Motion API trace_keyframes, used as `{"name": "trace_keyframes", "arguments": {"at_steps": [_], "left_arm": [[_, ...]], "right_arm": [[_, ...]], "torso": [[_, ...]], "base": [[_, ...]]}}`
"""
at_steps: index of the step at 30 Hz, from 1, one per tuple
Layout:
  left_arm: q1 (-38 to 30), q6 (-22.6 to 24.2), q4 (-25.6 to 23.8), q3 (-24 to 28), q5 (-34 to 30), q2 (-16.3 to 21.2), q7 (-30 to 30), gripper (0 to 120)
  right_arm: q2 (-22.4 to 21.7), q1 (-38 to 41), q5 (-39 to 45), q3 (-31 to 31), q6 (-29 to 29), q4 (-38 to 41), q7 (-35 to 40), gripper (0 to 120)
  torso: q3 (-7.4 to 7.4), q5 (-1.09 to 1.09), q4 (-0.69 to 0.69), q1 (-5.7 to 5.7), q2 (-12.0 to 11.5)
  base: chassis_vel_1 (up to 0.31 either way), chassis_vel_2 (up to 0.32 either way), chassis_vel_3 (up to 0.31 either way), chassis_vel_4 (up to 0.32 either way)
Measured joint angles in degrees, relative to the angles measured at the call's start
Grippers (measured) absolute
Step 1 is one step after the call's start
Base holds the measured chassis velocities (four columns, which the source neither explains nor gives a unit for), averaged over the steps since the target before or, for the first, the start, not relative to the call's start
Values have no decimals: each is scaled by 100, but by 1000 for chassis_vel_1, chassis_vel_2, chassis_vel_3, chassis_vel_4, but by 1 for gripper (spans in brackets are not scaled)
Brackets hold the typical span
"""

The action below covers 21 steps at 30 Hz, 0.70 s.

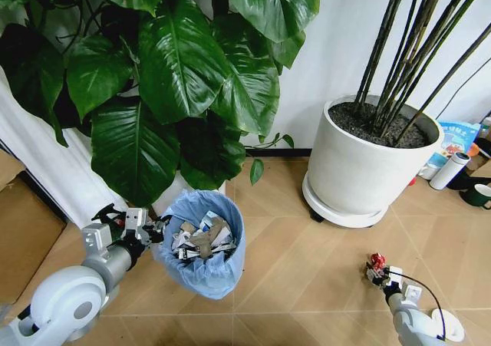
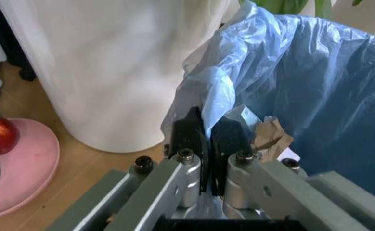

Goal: Pick up the trash bin and place the garbage on the floor into it.

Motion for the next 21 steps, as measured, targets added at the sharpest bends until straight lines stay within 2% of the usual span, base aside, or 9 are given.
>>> {"name": "trace_keyframes", "arguments": {"at_steps": [9, 14, 21], "left_arm": [[9, 0, -1, 0, 8, 4, 2, 0], [18, 0, -28, 13, 24, 0, 10, 0], [15, 0, -55, 48, 41, 9, 26, 0]], "right_arm": [[-26, -107, -37, 86, 15, 119, 2, 27], [-150, -397, -25, 162, -41, 452, 3, 15], [-346, -961, 111, 317, -153, 1059, 48, 10]], "torso": [[-1, 1, 2, 0, 0], [0, 5, 2, 0, 0], [0, 4, -2, 0, 0]], "base": [[0, 0, 0, 0], [0, 0, 0, 0], [0, 0, 0, 0]]}}
